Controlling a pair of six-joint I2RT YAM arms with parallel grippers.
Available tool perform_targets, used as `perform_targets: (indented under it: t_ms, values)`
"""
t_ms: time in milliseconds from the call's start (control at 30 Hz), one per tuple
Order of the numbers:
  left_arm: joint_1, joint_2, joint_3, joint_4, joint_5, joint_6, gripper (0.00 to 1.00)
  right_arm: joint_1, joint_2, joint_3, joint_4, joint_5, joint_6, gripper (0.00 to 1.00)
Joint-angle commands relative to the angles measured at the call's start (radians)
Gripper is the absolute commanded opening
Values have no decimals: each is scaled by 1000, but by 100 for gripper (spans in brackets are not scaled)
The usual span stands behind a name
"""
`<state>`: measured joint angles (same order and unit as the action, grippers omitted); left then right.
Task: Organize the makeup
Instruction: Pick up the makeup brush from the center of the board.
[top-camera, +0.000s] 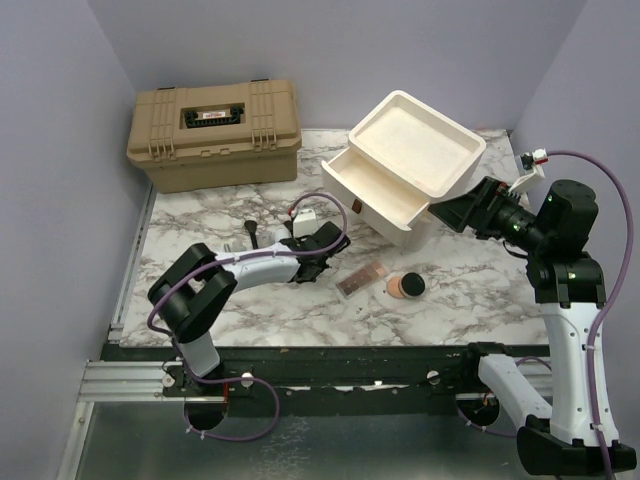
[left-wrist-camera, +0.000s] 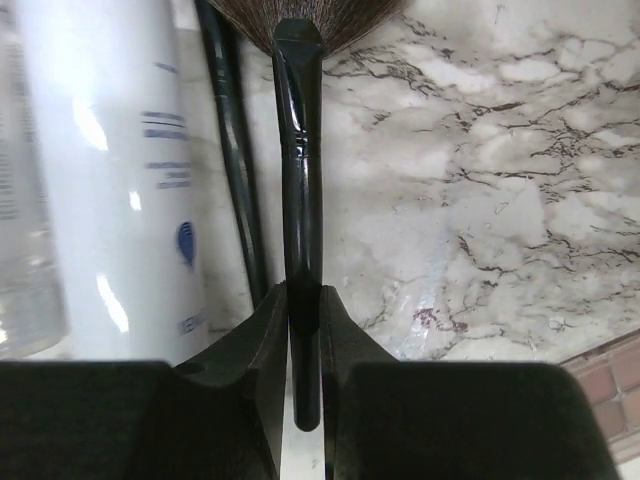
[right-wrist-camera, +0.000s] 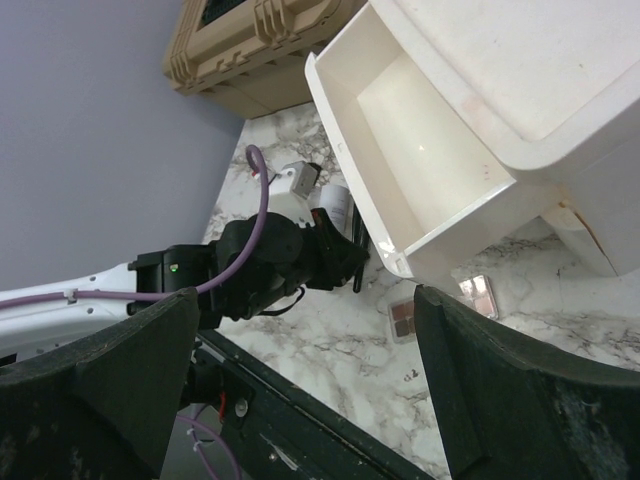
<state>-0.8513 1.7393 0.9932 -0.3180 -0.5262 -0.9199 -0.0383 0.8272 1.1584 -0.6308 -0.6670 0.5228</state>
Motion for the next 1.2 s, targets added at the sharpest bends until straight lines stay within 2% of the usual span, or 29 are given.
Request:
perform_targets:
  t_ms: [0,267,467,633,867,1167]
  values:
    - [0,-149,-17,-42,-94,27,0,1,-5,-6,14,-35,5,95]
    - [-2,-358,-18,-39,-128,59,0,0,11,-33,122,-125,82,94]
    - [0,-492,-9,-31,-135,64,0,2,21,-19,109,-154,64,94]
    - [-1,-546,53,-26,-150,165,0,2,23,-12,101,-181,58,95]
    - [-1,-567,143,-10,-40,198,0,2,17,17,129,-234,62,96]
    - [0,-601,149,100,87,232,0,2,9,-15,194,-259,112,96]
